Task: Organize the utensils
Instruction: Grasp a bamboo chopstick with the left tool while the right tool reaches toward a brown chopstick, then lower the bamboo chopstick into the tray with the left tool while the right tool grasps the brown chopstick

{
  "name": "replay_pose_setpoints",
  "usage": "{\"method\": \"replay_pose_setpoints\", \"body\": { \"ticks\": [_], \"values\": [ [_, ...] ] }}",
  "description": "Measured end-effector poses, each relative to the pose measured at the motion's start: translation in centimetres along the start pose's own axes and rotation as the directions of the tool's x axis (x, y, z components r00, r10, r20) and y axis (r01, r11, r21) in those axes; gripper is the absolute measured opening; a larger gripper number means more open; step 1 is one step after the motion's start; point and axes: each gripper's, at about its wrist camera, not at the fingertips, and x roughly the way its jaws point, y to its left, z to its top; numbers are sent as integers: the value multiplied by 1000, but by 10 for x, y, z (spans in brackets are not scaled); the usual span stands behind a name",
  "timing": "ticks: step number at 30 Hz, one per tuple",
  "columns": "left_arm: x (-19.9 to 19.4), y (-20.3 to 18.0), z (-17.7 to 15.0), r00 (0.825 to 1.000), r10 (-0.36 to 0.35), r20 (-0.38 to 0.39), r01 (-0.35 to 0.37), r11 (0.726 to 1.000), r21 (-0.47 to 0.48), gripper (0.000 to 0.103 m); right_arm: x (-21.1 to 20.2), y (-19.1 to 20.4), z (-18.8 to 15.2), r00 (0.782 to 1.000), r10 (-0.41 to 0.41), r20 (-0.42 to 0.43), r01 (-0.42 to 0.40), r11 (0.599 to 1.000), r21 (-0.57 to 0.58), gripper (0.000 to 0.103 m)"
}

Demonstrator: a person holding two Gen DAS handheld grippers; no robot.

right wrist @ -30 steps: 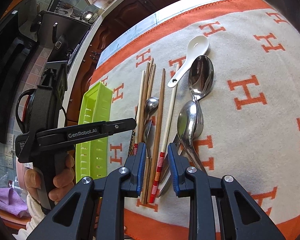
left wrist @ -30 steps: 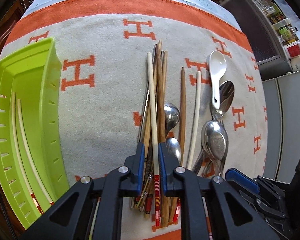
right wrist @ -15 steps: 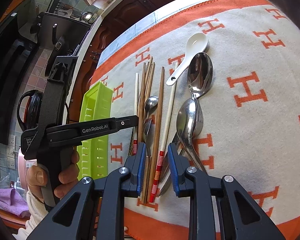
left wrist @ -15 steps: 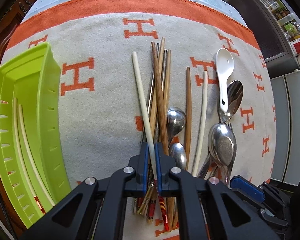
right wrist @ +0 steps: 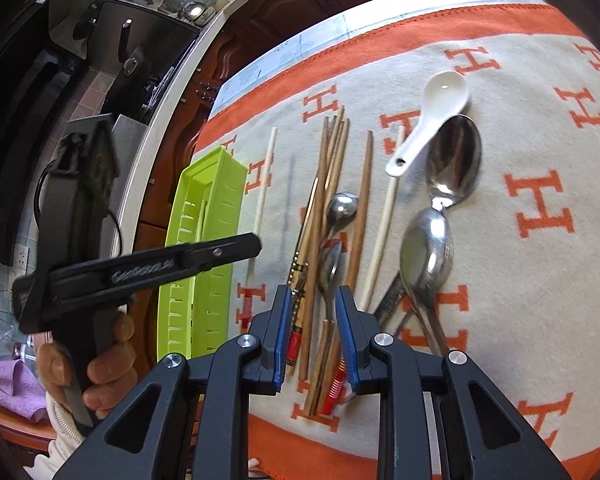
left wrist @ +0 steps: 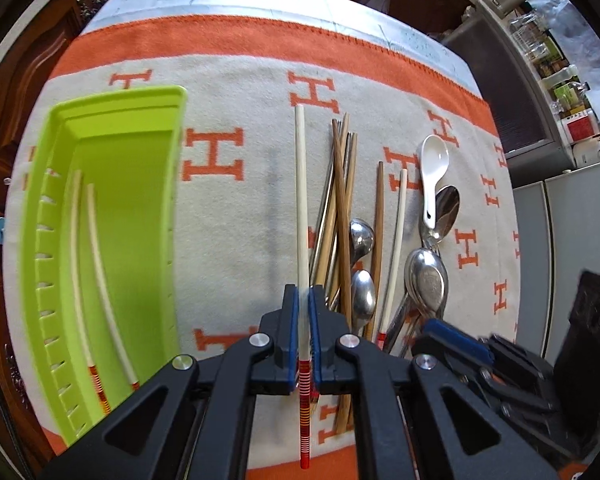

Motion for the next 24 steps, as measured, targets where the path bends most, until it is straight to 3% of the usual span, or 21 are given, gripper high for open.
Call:
{"method": "replay_pose_setpoints", "body": {
  "ticks": [5,11,14,16,24],
  "values": [
    [-47,22,-12,997,14,77,-13,1000,-17,3,17,16,21,999,-14,-34,13,1000,-20,24],
    [-81,68,-23,984,103,146,-93,993,-76,3,48,28,46,994,-53,-97,51,999,-18,24],
    [-81,90,-23,977,148,151,-133,986,-105,3,65,33,50,988,-91,-128,88,996,-29,21],
    [-78,103,-25,975,169,147,-153,982,-114,3,75,35,49,983,-115,-146,110,993,-40,13],
    [-60,122,-31,978,170,120,-156,981,-112,3,94,43,42,961,-215,-177,201,975,-92,10]
  ]
}}
